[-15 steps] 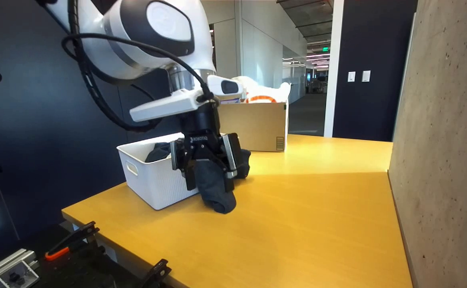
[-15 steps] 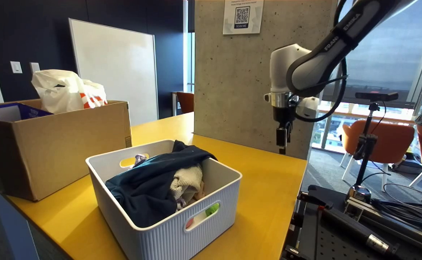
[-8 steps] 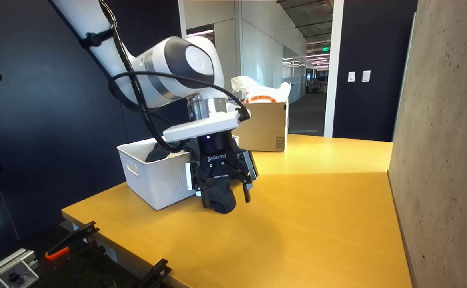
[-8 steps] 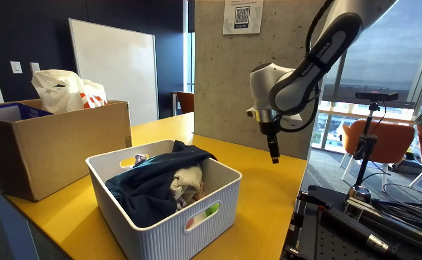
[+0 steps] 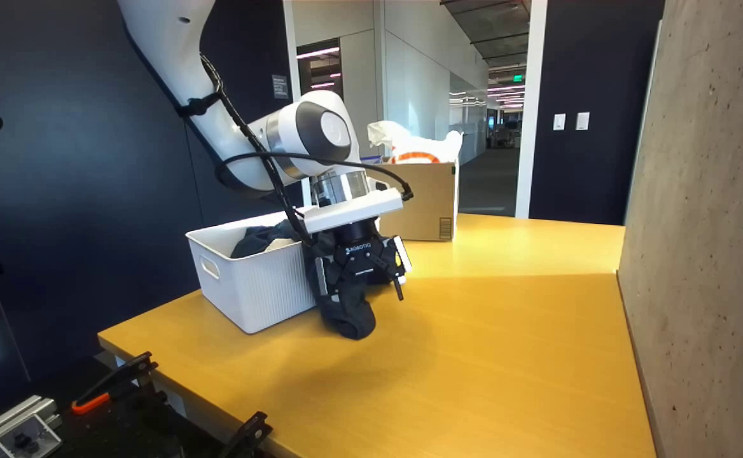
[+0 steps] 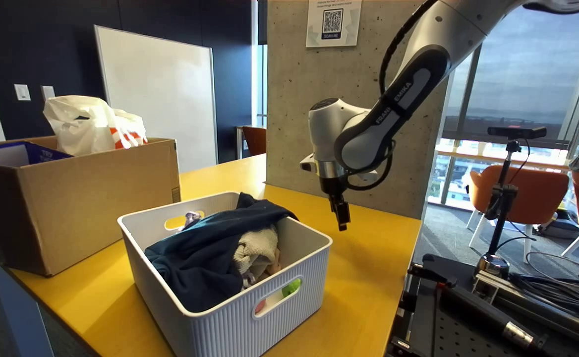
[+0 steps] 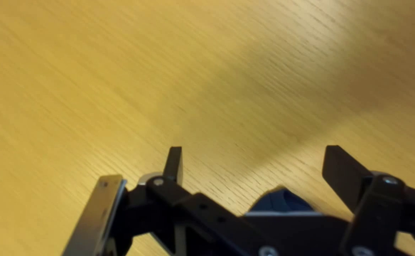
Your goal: Fold the t-shirt then put it in the storage container.
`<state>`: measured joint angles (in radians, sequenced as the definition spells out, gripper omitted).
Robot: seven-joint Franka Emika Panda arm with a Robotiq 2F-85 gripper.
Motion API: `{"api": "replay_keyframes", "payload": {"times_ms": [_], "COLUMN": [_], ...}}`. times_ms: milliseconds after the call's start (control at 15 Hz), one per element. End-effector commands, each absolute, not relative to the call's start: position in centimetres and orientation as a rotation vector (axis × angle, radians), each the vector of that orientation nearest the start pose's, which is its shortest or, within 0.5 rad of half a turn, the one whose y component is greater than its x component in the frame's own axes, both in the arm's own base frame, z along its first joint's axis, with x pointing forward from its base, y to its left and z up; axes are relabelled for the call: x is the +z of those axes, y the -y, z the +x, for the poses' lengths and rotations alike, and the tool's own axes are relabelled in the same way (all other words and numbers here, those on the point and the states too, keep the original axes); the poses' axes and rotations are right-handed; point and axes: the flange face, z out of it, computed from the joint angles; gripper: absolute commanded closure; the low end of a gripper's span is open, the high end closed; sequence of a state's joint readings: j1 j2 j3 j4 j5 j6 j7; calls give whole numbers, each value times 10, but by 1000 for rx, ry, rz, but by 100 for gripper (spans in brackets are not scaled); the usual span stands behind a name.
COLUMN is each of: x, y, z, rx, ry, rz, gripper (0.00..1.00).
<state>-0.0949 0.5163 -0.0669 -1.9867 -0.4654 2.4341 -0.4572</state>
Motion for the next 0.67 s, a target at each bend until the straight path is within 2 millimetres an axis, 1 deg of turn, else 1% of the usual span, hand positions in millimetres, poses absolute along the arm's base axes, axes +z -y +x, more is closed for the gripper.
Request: {"api": "replay_keyframes", "payload": {"times_ms": [0, 67, 133, 267, 400, 533, 600], "x": [200, 206, 196, 199, 200, 189, 185], "y": [88, 88, 85, 83, 86, 80, 76], "z": [609, 607, 604, 606, 606, 598, 590], "rx": [332, 352, 324, 347, 349, 320, 303], "ry": [1395, 1440, 1330, 1394, 1418, 1469, 1479], "rz": [-3059, -3003, -3108, -3056, -3041, -3019, -3015], "gripper": [0, 0, 0, 0, 0, 0, 0]}}
